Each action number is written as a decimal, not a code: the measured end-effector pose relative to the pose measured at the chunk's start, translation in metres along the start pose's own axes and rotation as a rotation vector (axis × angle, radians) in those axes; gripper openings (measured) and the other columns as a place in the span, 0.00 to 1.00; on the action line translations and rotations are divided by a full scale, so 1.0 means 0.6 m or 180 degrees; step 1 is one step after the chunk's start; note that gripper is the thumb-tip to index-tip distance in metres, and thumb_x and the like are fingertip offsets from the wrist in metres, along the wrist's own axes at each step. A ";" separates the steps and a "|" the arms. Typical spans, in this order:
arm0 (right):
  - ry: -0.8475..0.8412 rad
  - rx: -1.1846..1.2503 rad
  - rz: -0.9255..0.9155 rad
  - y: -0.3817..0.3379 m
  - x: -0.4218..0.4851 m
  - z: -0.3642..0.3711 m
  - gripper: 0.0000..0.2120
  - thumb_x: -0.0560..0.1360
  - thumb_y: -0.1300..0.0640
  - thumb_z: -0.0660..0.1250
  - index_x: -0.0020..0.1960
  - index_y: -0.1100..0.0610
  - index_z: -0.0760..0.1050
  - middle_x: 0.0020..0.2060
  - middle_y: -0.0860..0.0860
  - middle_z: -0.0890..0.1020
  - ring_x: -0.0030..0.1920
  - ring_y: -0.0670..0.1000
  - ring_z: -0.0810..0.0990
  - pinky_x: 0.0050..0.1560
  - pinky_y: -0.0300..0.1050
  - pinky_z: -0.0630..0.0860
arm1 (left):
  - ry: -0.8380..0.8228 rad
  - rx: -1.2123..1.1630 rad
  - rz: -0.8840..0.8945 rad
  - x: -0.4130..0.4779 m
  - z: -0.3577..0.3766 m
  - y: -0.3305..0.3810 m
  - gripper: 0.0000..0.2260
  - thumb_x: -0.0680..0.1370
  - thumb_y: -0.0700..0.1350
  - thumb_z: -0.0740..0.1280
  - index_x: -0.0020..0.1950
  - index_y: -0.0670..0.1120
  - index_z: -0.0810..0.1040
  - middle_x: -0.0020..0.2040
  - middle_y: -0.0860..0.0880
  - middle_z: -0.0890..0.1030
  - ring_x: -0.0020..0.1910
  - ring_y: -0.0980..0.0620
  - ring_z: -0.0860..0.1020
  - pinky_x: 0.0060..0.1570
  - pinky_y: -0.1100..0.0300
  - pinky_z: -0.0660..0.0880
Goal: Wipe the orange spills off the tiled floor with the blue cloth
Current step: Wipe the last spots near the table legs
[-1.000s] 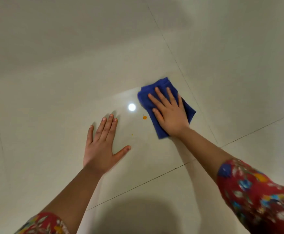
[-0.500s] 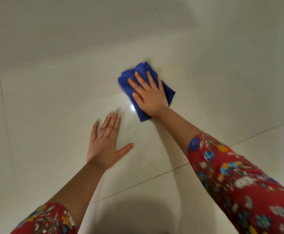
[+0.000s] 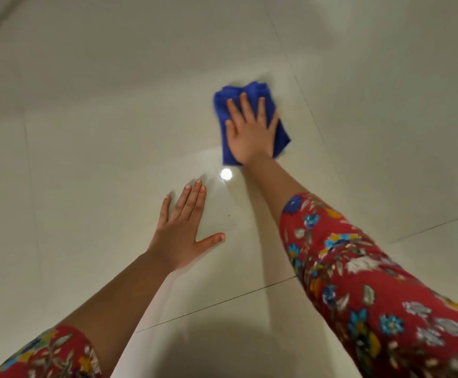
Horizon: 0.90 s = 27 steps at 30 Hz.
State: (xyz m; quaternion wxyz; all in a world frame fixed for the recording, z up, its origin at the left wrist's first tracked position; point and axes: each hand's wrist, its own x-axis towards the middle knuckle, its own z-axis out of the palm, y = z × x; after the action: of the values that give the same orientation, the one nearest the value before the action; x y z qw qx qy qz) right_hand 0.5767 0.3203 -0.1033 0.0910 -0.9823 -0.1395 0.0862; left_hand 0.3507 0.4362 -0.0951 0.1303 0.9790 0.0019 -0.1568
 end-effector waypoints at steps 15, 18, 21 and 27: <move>0.0064 -0.0042 0.0277 -0.028 -0.025 0.009 0.25 0.81 0.42 0.46 0.78 0.42 0.48 0.79 0.44 0.48 0.78 0.58 0.43 0.72 0.69 0.41 | 0.0351 -0.0080 -0.1049 -0.108 0.017 -0.081 0.45 0.72 0.75 0.45 0.78 0.48 0.37 0.79 0.53 0.37 0.77 0.55 0.37 0.76 0.46 0.42; -0.0156 -0.0101 -0.0725 -0.141 -0.028 0.036 0.25 0.82 0.43 0.47 0.78 0.41 0.50 0.79 0.43 0.49 0.78 0.57 0.44 0.72 0.68 0.40 | 0.0332 -0.0002 -0.1044 -0.107 0.016 -0.084 0.45 0.71 0.75 0.44 0.78 0.48 0.36 0.79 0.53 0.37 0.77 0.55 0.36 0.76 0.47 0.41; -0.0147 -0.0106 -0.1683 -0.176 -0.128 0.060 0.24 0.81 0.43 0.50 0.77 0.41 0.57 0.78 0.44 0.56 0.78 0.57 0.51 0.73 0.66 0.45 | 0.0342 0.0033 -0.1062 -0.108 0.020 -0.086 0.45 0.71 0.75 0.43 0.78 0.48 0.38 0.79 0.52 0.40 0.77 0.54 0.38 0.75 0.47 0.42; -0.0029 -0.0187 -0.1590 0.013 -0.230 0.042 0.24 0.80 0.42 0.51 0.76 0.39 0.57 0.77 0.42 0.57 0.78 0.56 0.53 0.71 0.69 0.46 | 0.0307 0.0067 -0.1062 -0.106 0.016 -0.084 0.45 0.71 0.75 0.43 0.79 0.47 0.39 0.79 0.51 0.39 0.77 0.53 0.38 0.76 0.46 0.43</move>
State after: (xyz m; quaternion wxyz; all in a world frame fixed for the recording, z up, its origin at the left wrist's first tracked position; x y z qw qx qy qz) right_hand 0.4431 0.2771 -0.1097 0.0803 -0.9192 -0.3807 0.0614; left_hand 0.2852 0.4846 -0.0973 0.0919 0.9728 0.1690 -0.1290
